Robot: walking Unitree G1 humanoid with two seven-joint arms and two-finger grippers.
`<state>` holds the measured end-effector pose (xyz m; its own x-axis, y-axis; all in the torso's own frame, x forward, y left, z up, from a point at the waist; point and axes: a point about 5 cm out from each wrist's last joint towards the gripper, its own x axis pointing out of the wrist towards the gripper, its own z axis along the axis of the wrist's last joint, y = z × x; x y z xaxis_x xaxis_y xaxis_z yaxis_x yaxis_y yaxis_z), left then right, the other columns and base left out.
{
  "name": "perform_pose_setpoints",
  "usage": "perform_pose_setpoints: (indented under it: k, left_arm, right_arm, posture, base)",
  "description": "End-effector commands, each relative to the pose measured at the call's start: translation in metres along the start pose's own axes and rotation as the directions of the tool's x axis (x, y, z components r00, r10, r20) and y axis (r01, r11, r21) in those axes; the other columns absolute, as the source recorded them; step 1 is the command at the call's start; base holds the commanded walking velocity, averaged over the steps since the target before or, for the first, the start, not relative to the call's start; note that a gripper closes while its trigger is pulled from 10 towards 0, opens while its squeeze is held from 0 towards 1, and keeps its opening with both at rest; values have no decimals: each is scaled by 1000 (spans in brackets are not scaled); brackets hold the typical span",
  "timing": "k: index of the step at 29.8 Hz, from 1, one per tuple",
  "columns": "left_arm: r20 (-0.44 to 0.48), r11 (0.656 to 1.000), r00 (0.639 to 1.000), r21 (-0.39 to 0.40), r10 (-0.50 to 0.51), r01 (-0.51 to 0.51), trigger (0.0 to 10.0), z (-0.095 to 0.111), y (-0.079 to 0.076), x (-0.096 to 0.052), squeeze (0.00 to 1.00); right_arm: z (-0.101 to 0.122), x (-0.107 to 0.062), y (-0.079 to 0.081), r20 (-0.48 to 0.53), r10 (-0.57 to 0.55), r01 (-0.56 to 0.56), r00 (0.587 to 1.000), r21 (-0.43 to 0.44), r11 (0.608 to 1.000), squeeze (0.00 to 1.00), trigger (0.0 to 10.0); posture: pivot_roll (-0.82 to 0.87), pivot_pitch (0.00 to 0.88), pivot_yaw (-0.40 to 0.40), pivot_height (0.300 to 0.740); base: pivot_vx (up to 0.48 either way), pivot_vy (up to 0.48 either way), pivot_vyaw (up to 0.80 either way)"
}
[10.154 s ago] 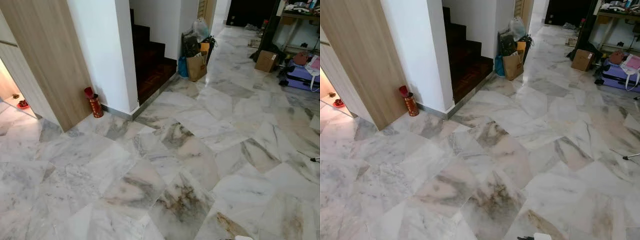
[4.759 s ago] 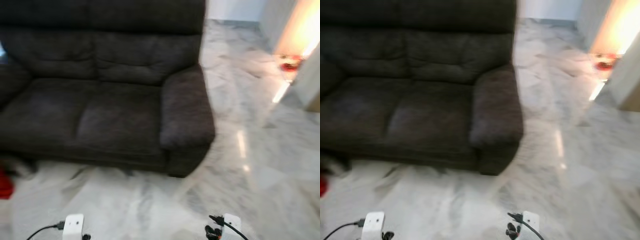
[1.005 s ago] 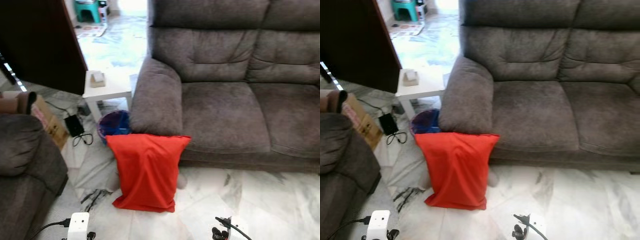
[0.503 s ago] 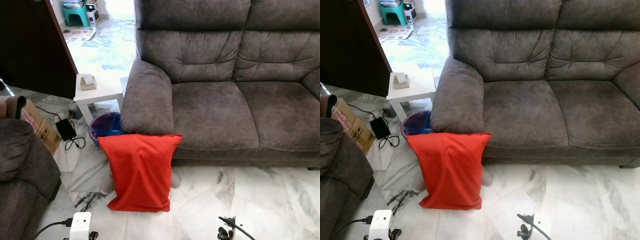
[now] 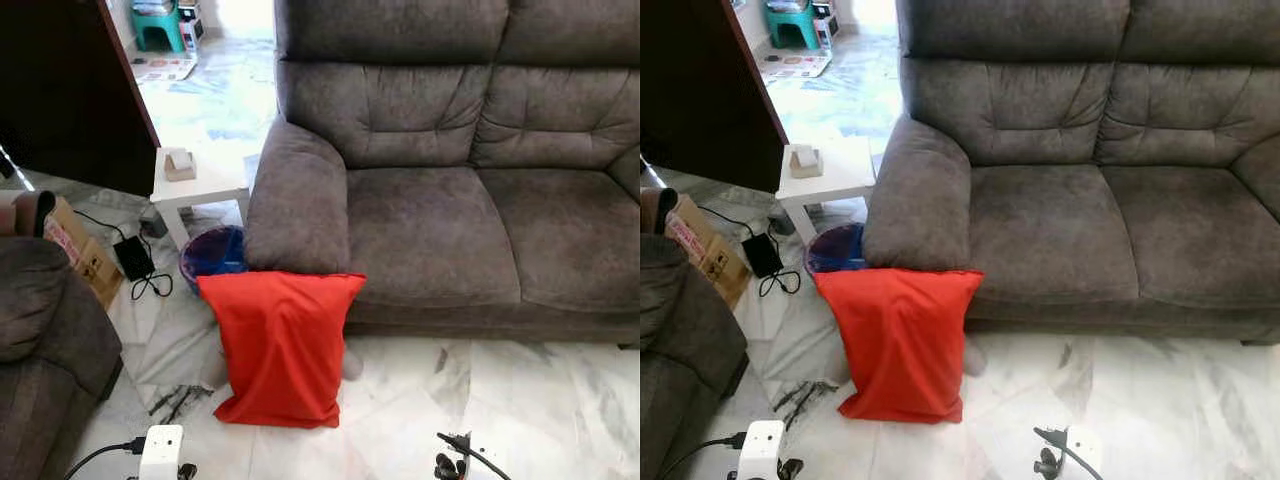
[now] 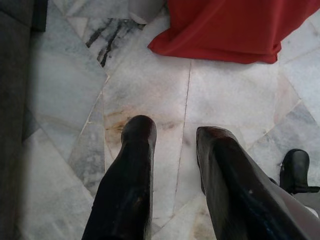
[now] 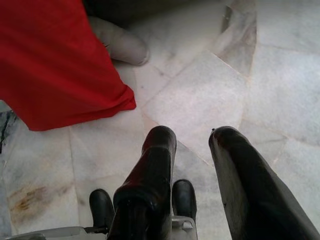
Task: Move the pillow to the sofa from floor
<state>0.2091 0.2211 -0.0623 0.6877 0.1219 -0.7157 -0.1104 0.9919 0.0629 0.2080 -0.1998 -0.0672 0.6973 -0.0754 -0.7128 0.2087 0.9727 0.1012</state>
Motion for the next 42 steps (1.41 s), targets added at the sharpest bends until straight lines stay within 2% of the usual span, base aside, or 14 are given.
perform_pose_setpoints:
  k: [1,33,36,42]
  left_arm:
    - [-24,1000,1000,0,5,-5,10000,-8,1,-2,0]
    - [-17,1000,1000,10,20,-20,10000,-7,5,-2,0]
    - [-17,999,999,44,31,-30,10000,-6,5,-2,0]
    - [-6,999,999,40,33,-32,10000,-4,4,-1,0]
  right_arm:
    - [-7,-1,1,-25,1,-1,1000,9,1000,0,10000]
    - [-7,-1,9,-30,46,-45,998,16,999,0,10000]
    - [-7,-1,9,-28,56,-56,998,4,998,0,10000]
    - [-8,-1,10,-36,70,-70,997,-18,997,0,10000]
  posture:
    - [32,143,26,740]
    - [34,118,28,740]
    - [33,114,30,740]
    - [35,112,28,740]
  base:
    - [289,0,0]
    - [330,0,0]
    - [0,0,0]
    - [0,0,719]
